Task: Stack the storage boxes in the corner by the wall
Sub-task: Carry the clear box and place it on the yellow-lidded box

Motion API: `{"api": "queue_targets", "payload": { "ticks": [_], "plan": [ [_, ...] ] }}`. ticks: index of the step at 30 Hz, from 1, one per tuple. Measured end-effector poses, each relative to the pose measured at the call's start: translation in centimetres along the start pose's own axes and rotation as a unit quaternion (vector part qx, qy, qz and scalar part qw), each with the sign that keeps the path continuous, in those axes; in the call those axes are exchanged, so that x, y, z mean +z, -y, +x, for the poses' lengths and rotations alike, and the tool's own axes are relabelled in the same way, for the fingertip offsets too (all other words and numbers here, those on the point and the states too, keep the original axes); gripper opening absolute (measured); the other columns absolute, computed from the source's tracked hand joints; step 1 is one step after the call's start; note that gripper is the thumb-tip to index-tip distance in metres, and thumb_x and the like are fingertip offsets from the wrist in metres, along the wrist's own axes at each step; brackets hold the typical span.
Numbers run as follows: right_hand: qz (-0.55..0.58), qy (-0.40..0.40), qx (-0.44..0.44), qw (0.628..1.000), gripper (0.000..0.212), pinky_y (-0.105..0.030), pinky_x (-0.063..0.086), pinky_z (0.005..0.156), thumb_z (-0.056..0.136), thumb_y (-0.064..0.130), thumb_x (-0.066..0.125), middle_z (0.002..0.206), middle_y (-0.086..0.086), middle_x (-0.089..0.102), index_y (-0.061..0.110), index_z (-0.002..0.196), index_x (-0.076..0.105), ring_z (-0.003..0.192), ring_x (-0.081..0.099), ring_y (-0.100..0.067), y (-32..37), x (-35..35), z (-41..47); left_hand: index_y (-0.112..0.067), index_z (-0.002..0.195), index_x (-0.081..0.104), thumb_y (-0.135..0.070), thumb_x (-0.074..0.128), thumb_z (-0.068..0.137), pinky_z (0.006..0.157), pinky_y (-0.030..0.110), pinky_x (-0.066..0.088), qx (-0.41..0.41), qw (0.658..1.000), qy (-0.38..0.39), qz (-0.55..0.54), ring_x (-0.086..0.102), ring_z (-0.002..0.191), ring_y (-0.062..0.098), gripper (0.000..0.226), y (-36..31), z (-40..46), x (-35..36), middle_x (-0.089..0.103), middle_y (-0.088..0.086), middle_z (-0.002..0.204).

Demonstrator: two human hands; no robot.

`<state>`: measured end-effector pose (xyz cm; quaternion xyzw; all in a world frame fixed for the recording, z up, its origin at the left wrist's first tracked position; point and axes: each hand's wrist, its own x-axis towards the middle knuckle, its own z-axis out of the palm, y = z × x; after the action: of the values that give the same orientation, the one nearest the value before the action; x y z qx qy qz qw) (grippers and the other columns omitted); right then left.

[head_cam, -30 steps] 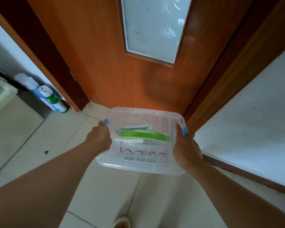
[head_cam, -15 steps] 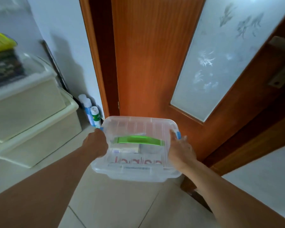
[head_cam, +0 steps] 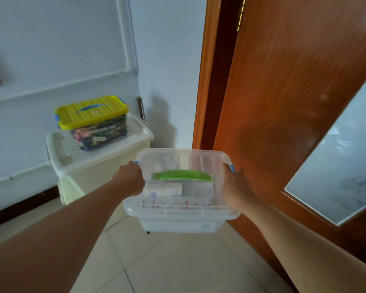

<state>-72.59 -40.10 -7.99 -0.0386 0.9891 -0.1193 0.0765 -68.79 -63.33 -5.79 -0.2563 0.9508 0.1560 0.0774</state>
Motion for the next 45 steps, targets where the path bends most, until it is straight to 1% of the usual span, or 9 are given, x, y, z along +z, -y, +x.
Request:
{"api": "queue_targets", "payload": {
  "ticks": [2, 4, 9, 16, 23, 30, 37, 41, 45],
  "plan": [
    [-0.005, -0.008, -0.024, 1.0, 0.056, -0.028, 0.049, 0.07, 0.099, 0.01, 0.034, 0.137, -0.018, 0.039, 0.023, 0.15, 0.013, 0.11, 0.053, -0.028, 3.0, -1.3, 1.1, 0.003, 0.127, 0.045, -0.004, 0.048, 0.09, 0.089, 0.034, 0.046, -0.012, 1.0, -0.017, -0.007, 0.055, 0.114, 0.033, 0.038, 1.6, 1.1, -2.7, 0.056, 0.019, 0.125],
    [-0.017, -0.018, -0.061, 0.998, 0.055, -0.032, 0.051, 0.073, 0.098, 0.008, 0.035, 0.134, -0.018, 0.043, 0.021, 0.149, 0.017, 0.102, 0.055, -0.027, 6.1, -2.6, 2.6, 0.002, 0.124, 0.047, -0.004, 0.047, 0.089, 0.09, 0.035, 0.046, -0.024, 0.999, -0.025, -0.017, 0.055, 0.116, 0.033, 0.036, 3.3, 2.5, -5.2, 0.056, 0.019, 0.125],
    [-0.013, -0.013, -0.121, 0.992, 0.054, -0.036, 0.048, 0.09, 0.098, 0.008, 0.035, 0.133, -0.019, 0.042, 0.021, 0.148, 0.019, 0.114, 0.054, -0.033, 12.3, -5.6, 7.1, 0.004, 0.122, 0.047, -0.004, 0.045, 0.09, 0.093, 0.035, 0.044, -0.066, 0.996, -0.053, -0.041, 0.052, 0.12, 0.035, 0.033, 5.8, 5.5, -9.7, 0.054, 0.022, 0.128],
    [-0.023, 0.008, -0.218, 0.976, 0.05, -0.034, 0.047, 0.085, 0.097, 0.009, 0.034, 0.122, -0.021, 0.044, 0.018, 0.145, 0.022, 0.096, 0.056, -0.032, 19.2, -8.4, 16.9, 0.005, 0.118, 0.05, -0.004, 0.043, 0.089, 0.091, 0.034, 0.045, -0.139, 0.983, -0.087, -0.083, 0.053, 0.118, 0.036, 0.031, 6.7, 11.5, -14.7, 0.055, 0.024, 0.126],
    [-0.038, 0.025, -0.29, 0.956, 0.05, -0.035, 0.044, 0.085, 0.095, 0.008, 0.033, 0.121, -0.021, 0.042, 0.016, 0.143, 0.023, 0.104, 0.054, -0.038, 26.7, -9.4, 24.9, 0.001, 0.12, 0.049, -0.006, 0.044, 0.09, 0.088, 0.033, 0.047, -0.214, 0.961, -0.113, -0.132, 0.057, 0.112, 0.033, 0.032, 8.9, 17.9, -17.9, 0.055, 0.02, 0.123],
    [-0.031, 0.031, -0.31, 0.95, 0.051, -0.033, 0.036, 0.074, 0.093, 0.004, 0.033, 0.138, -0.029, 0.033, 0.018, 0.141, 0.027, 0.088, 0.049, -0.035, 34.5, -8.9, 31.6, -0.001, 0.12, 0.05, -0.005, 0.043, 0.089, 0.081, 0.033, 0.051, -0.23, 0.955, -0.119, -0.143, 0.06, 0.105, 0.033, 0.032, 12.7, 25.6, -21.3, 0.056, 0.019, 0.12],
    [-0.029, 0.027, -0.303, 0.952, 0.051, -0.038, 0.043, 0.091, 0.092, 0.002, 0.034, 0.125, -0.024, 0.042, 0.016, 0.141, 0.029, 0.12, 0.045, -0.041, 42.5, -7.6, 38.2, -0.001, 0.121, 0.048, -0.008, 0.046, 0.09, 0.072, 0.03, 0.048, -0.22, 0.957, -0.123, -0.141, 0.06, 0.099, 0.031, 0.032, 17.2, 34.8, -24.9, 0.057, 0.018, 0.118],
    [-0.027, 0.034, -0.303, 0.952, 0.055, -0.04, 0.04, 0.098, 0.092, 0.002, 0.033, 0.126, -0.021, 0.042, 0.017, 0.144, 0.026, 0.113, 0.051, -0.038, 45.5, -7.1, 41.2, -0.002, 0.12, 0.047, -0.009, 0.048, 0.09, 0.072, 0.031, 0.044, -0.238, 0.954, -0.118, -0.138, 0.058, 0.101, 0.031, 0.031, 18.3, 38.6, -25.1, 0.056, 0.017, 0.118],
    [-0.023, 0.041, -0.309, 0.95, 0.054, -0.038, 0.044, 0.09, 0.093, 0.002, 0.032, 0.125, -0.021, 0.04, 0.017, 0.145, 0.024, 0.109, 0.053, -0.038, 47.6, -6.5, 44.0, -0.003, 0.12, 0.045, -0.008, 0.048, 0.09, 0.072, 0.032, 0.044, -0.257, 0.948, -0.125, -0.139, 0.053, 0.088, 0.026, 0.031, 19.0, 41.8, -25.0, 0.057, 0.015, 0.116]
  ]
}}
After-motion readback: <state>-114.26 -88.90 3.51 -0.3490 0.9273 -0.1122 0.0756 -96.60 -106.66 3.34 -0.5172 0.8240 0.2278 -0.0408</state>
